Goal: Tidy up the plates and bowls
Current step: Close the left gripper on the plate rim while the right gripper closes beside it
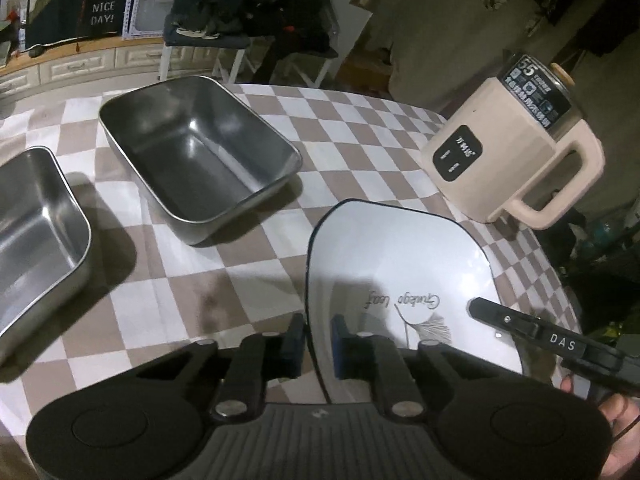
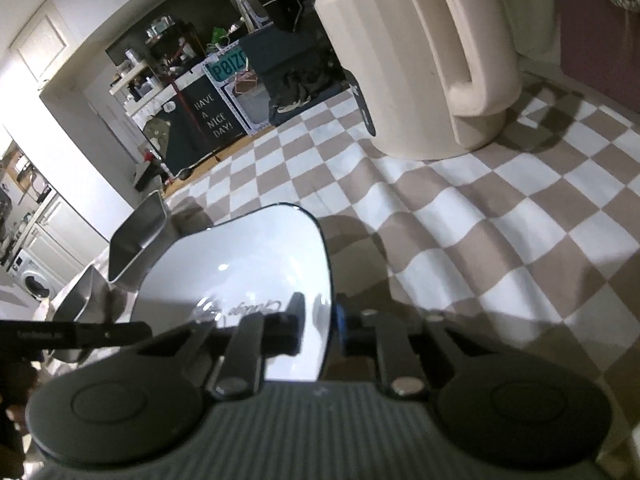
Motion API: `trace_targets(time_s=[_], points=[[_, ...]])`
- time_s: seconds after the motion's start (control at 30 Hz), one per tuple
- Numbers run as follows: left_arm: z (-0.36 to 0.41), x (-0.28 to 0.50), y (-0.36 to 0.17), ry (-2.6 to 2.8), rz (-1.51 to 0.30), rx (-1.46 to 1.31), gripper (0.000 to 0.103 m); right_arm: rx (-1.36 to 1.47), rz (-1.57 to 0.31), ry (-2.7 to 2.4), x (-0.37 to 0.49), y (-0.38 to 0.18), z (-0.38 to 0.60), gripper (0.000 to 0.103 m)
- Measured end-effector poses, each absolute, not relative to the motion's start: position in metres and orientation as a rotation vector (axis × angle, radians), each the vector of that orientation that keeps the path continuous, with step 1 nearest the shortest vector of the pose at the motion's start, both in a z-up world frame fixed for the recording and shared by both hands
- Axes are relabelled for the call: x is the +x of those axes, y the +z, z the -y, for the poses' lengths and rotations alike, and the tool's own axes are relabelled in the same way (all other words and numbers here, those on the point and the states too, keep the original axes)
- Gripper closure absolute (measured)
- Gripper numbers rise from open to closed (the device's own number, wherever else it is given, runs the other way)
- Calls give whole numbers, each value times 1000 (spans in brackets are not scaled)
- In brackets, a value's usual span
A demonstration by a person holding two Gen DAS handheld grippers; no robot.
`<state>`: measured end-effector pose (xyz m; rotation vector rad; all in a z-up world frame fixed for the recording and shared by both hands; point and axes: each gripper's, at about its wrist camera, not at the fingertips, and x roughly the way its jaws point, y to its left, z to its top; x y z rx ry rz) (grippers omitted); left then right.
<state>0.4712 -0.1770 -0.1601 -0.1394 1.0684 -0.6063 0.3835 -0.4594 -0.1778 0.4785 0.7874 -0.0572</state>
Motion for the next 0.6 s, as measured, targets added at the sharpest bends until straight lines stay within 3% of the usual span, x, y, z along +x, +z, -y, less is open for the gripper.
trace_targets(time_s=[0.33, 0.6], points=[[174, 461, -150, -621, -1039, -63, 92, 410, -789, -62, 383, -170, 445, 90], [157, 440, -108, -599, -972, -67, 92, 393, -734, -18, 373, -133, 428, 91]])
